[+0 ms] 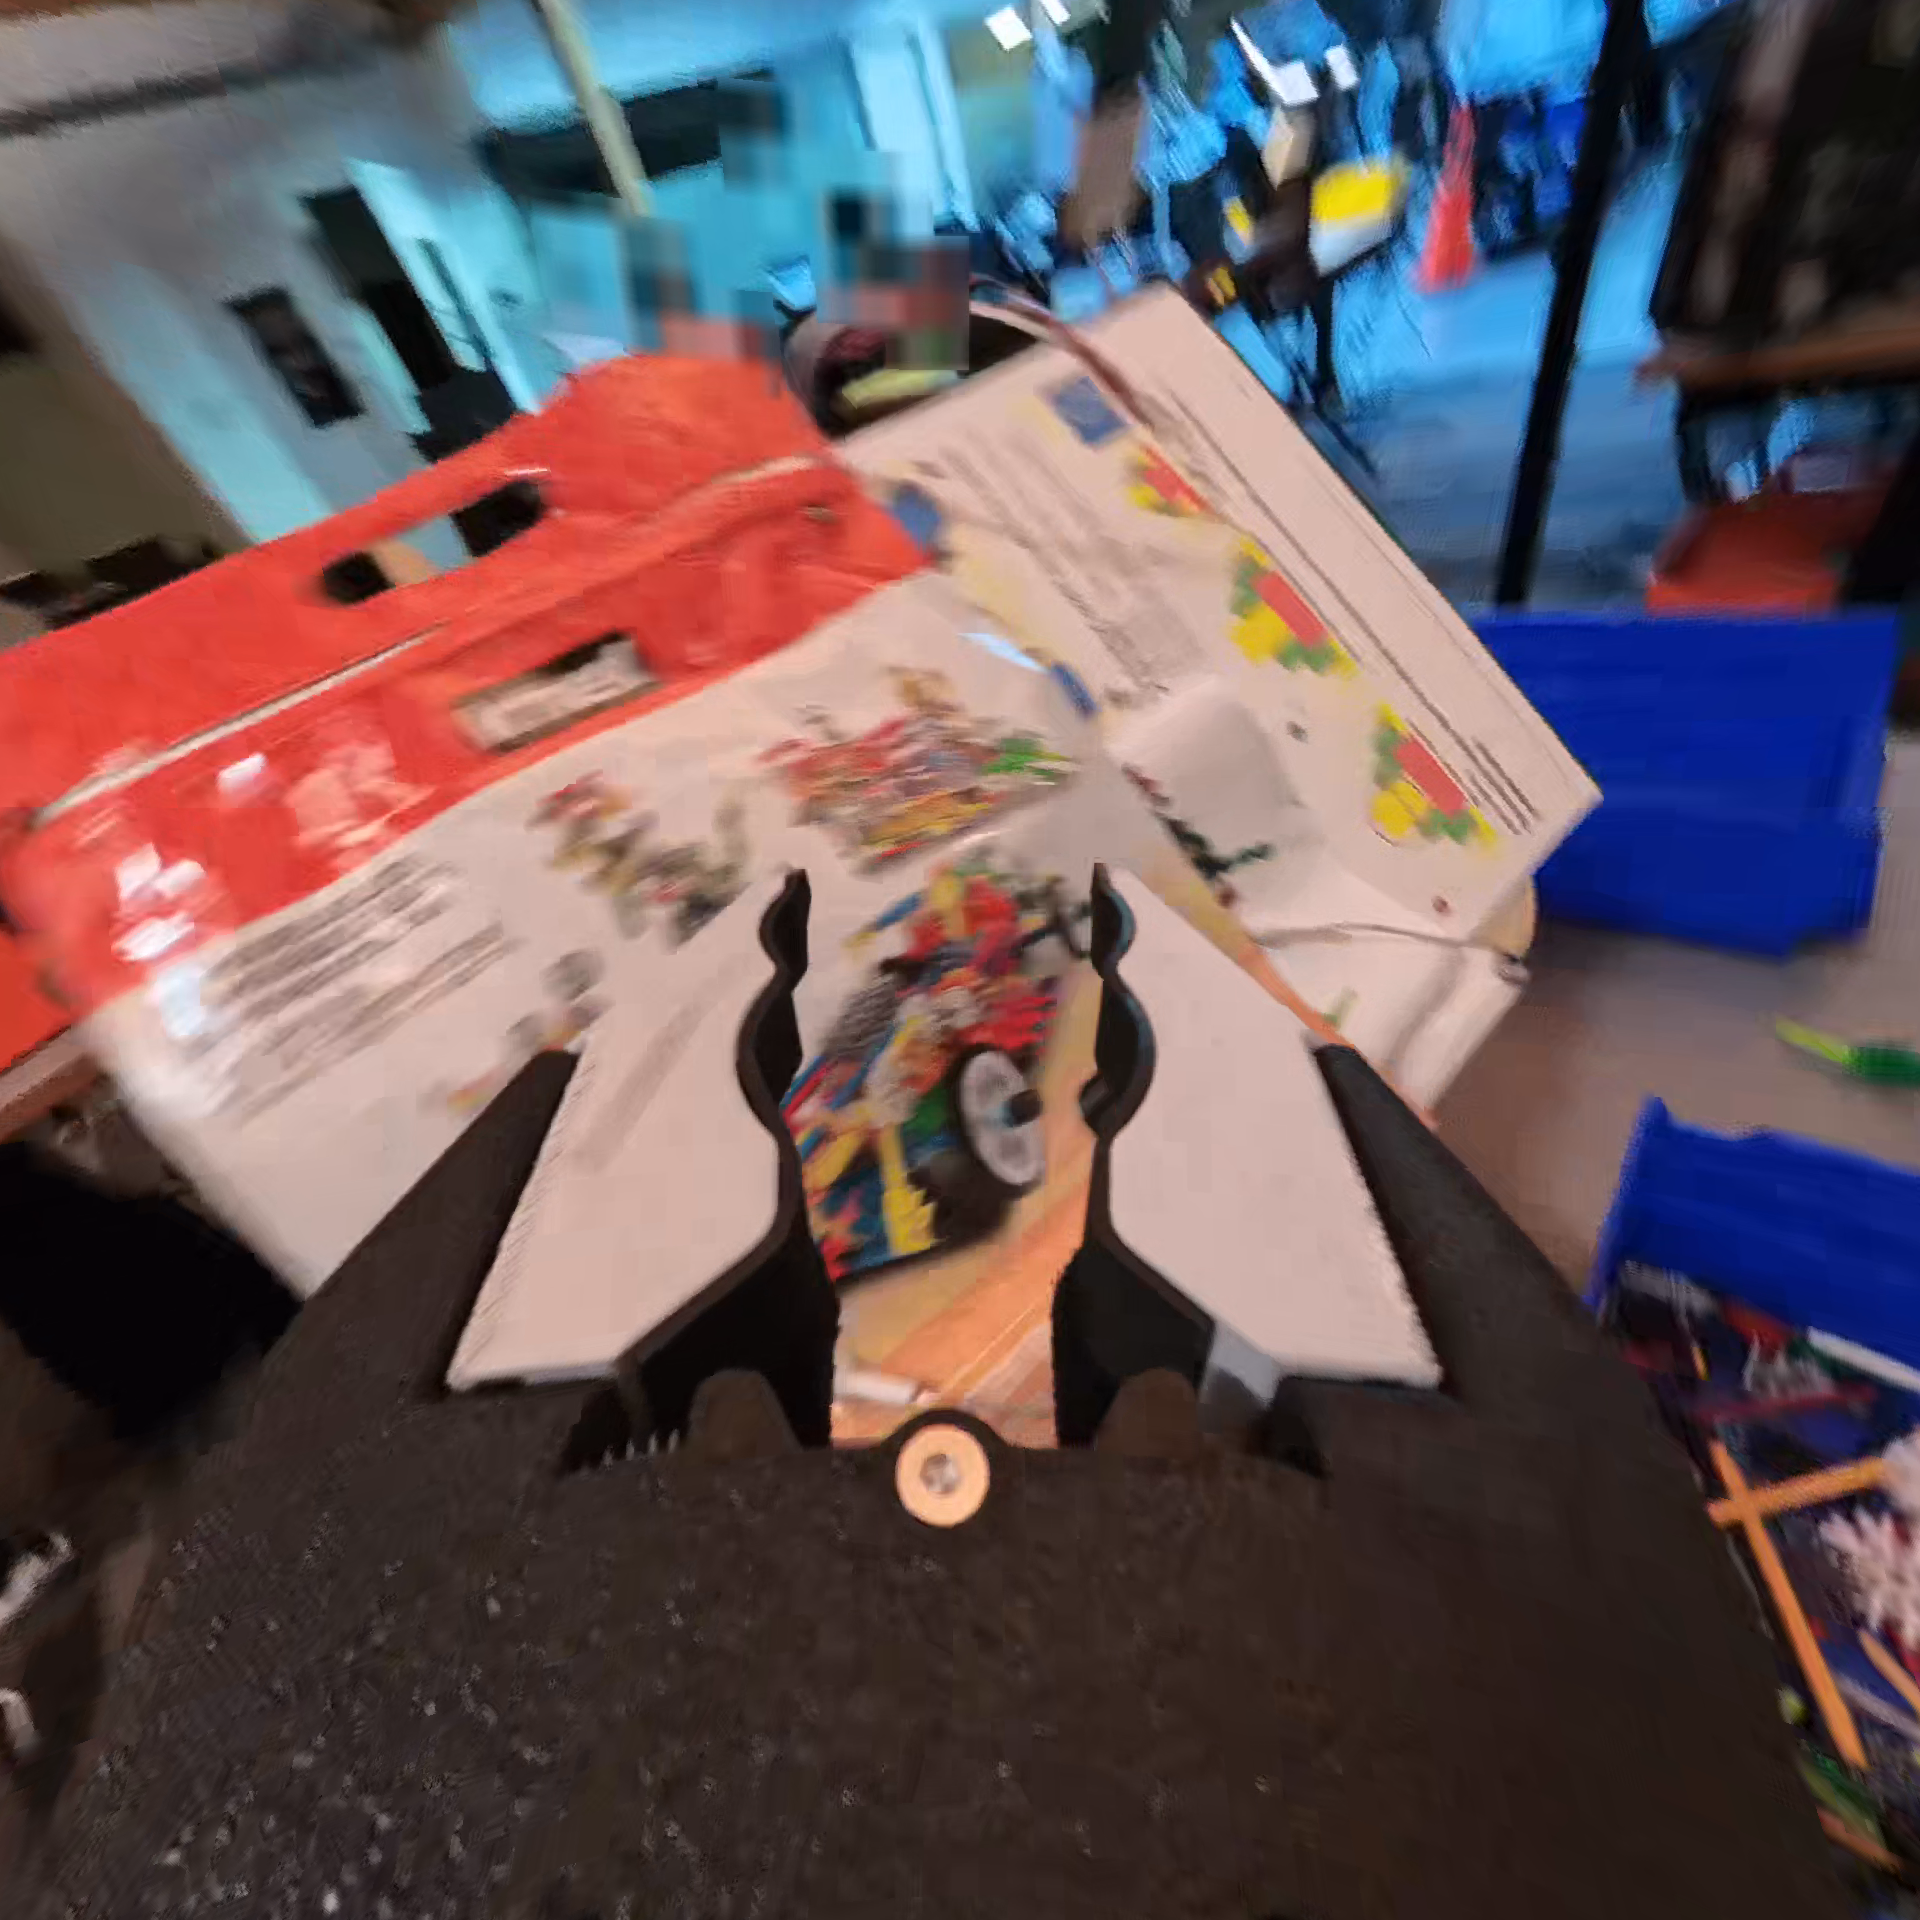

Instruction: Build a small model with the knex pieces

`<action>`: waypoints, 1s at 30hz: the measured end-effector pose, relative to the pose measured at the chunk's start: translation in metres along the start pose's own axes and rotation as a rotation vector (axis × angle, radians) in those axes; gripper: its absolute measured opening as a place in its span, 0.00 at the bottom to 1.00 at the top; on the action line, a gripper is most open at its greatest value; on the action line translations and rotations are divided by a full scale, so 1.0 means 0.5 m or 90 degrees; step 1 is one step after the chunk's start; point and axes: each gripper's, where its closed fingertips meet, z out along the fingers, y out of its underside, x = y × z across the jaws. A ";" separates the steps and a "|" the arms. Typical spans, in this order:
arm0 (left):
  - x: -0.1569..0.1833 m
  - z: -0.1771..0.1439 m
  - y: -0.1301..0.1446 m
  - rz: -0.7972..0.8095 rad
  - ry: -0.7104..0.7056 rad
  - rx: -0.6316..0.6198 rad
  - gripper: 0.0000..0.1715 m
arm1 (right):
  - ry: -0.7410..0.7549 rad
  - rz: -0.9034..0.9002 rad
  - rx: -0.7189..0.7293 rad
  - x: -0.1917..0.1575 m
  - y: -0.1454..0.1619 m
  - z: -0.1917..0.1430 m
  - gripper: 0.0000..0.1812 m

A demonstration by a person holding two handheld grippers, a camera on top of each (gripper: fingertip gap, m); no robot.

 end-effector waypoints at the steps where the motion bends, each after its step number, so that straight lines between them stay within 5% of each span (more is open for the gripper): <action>1: 0.038 0.031 -0.002 0.048 0.026 -0.035 0.30 | 0.000 0.000 0.000 0.002 0.000 -0.004 0.11; 4: 0.132 0.123 0.015 0.226 0.074 -0.149 0.29 | 0.000 0.001 0.001 0.009 0.006 -0.016 0.11; 7: 0.144 0.203 0.029 0.343 0.045 -0.230 0.29 | 0.000 0.005 0.003 0.011 0.016 -0.027 0.11; 12: 0.142 0.266 0.056 0.297 0.062 -0.296 0.27 | -0.002 0.008 0.008 0.011 0.015 -0.029 0.11; 30: 0.159 0.259 0.020 0.340 0.019 -0.209 0.03 | -0.007 0.021 0.017 0.009 0.008 -0.033 0.11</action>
